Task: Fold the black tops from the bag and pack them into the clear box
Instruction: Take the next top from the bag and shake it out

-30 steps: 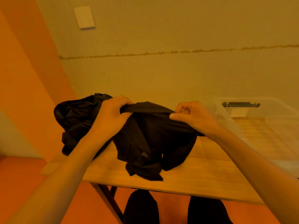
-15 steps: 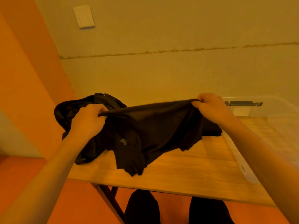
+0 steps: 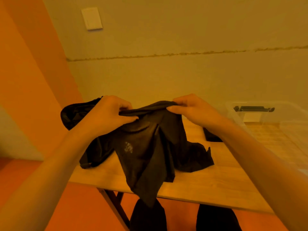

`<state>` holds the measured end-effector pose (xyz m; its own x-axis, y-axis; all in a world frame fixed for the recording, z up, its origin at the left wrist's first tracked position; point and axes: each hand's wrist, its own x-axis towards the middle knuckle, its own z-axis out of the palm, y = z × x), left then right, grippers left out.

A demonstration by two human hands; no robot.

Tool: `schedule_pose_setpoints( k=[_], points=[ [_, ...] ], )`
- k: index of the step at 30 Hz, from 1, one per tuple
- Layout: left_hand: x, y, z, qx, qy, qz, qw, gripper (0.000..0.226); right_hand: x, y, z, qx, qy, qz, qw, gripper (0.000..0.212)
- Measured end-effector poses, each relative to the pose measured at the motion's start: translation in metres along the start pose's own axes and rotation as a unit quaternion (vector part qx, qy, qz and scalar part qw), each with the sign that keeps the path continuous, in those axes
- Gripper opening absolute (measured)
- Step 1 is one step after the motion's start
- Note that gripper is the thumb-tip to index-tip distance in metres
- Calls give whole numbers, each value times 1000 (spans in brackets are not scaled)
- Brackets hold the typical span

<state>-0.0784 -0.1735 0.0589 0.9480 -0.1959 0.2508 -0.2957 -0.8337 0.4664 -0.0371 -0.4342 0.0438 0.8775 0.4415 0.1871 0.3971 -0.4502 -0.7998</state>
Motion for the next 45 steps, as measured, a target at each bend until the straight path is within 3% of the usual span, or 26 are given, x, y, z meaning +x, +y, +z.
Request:
schedule_pose_setpoints(
  k=[4, 7, 9, 12, 14, 17, 22, 27, 31, 33, 39, 42, 45],
  points=[
    [-6, -4, -3, -41, 23, -36, 998, 6, -5, 6, -16, 96, 37, 50, 993, 26],
    [-8, 5, -1, -193, 79, -50, 977, 13, -8, 2, -20, 64, 37, 60, 995, 25],
    [-6, 18, 1, -247, 83, -37, 965, 13, -9, -9, -15, 40, -13, 61, 997, 28],
    [4, 36, 7, -188, 80, 14, 979, 19, -7, -25, 6, 36, -83, 41, 995, 35],
    [8, 44, 12, -134, 79, 31, 987, 15, -4, -27, 18, 32, -27, 9, 999, 23],
    [7, 46, 10, -153, 70, 24, 985, 7, -5, -17, 16, 46, 21, -18, 999, 18],
    [3, 38, 6, -52, -26, -7, 998, 20, -15, 1, 2, 42, 72, -83, 993, 19],
    [4, 47, 21, -77, 12, -29, 997, 18, -22, -3, 24, 36, 25, -22, 999, 20],
    [9, 51, 33, -93, 61, -48, 993, 22, -25, -8, 43, 37, 123, -21, 991, 35],
    [9, 53, 40, -120, 77, -59, 988, 23, -26, -6, 46, 42, 132, -1, 990, 43],
    [5, 40, 55, -155, 94, -64, 981, 16, -25, 8, 40, 181, 101, 52, 977, 22],
    [3, 35, 61, -89, 150, -53, 983, 18, -25, 12, 31, 160, 108, 69, 979, 16],
    [5, 31, 66, -111, 141, -63, 982, 15, -23, 18, 23, 124, 116, 78, 982, 11]
  ],
)
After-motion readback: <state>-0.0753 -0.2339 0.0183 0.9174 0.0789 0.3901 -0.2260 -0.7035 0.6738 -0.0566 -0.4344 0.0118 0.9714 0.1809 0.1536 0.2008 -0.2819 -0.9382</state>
